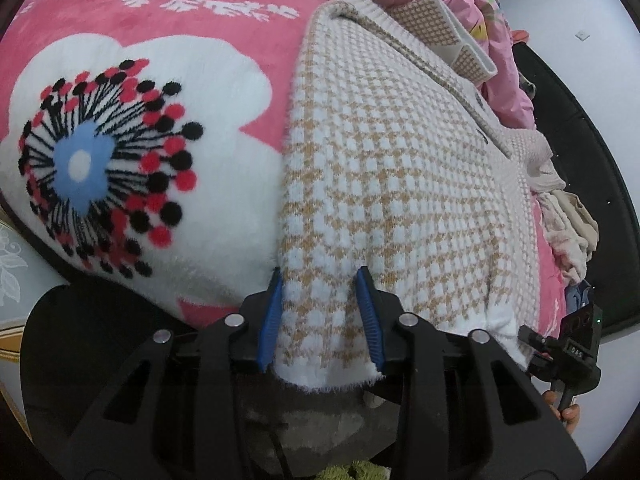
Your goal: Fold large clothes
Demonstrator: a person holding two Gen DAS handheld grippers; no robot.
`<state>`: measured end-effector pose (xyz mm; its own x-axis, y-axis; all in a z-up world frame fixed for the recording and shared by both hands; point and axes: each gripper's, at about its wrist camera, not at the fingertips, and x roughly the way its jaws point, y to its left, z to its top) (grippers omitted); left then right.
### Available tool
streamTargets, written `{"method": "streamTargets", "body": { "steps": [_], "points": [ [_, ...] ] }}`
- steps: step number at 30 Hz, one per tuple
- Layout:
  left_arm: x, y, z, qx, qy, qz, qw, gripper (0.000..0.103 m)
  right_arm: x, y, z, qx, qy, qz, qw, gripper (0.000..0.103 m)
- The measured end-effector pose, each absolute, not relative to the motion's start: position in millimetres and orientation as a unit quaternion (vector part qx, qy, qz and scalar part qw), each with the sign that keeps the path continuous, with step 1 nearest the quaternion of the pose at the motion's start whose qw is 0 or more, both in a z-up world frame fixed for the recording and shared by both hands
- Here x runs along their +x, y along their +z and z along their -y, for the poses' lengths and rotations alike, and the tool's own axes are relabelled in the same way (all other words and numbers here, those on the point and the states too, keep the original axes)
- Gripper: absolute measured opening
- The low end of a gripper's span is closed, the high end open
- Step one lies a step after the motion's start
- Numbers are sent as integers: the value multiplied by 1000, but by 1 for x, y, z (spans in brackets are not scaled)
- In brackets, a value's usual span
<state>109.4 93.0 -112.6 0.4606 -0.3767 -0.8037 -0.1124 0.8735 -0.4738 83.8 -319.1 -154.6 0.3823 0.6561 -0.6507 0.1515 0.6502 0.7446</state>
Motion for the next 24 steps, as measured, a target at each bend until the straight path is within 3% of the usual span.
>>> {"method": "streamTargets", "body": {
  "steps": [1,3,5,15,20,24],
  "points": [
    [109,-112,-92,-235,-79,-514,822,25,83,-154,318,378,168,-528,742,29],
    [107,-107,-89,-218,-74,-511,828,17,80,-149,315,368,165,-522,752,15],
    [104,-101,-86,-194,-72,-505,838,12,76,-137,311,351,160,-512,768,12],
    [66,-17,-89,-93,-76,-421,899,6,48,-29,340,285,166,-412,850,9],
    [36,9,-77,-40,-98,-411,906,6,16,-13,359,278,166,-401,857,9],
    [15,-2,-78,-56,-117,-446,886,6,-6,-38,374,288,149,-429,843,9]
  ]
}}
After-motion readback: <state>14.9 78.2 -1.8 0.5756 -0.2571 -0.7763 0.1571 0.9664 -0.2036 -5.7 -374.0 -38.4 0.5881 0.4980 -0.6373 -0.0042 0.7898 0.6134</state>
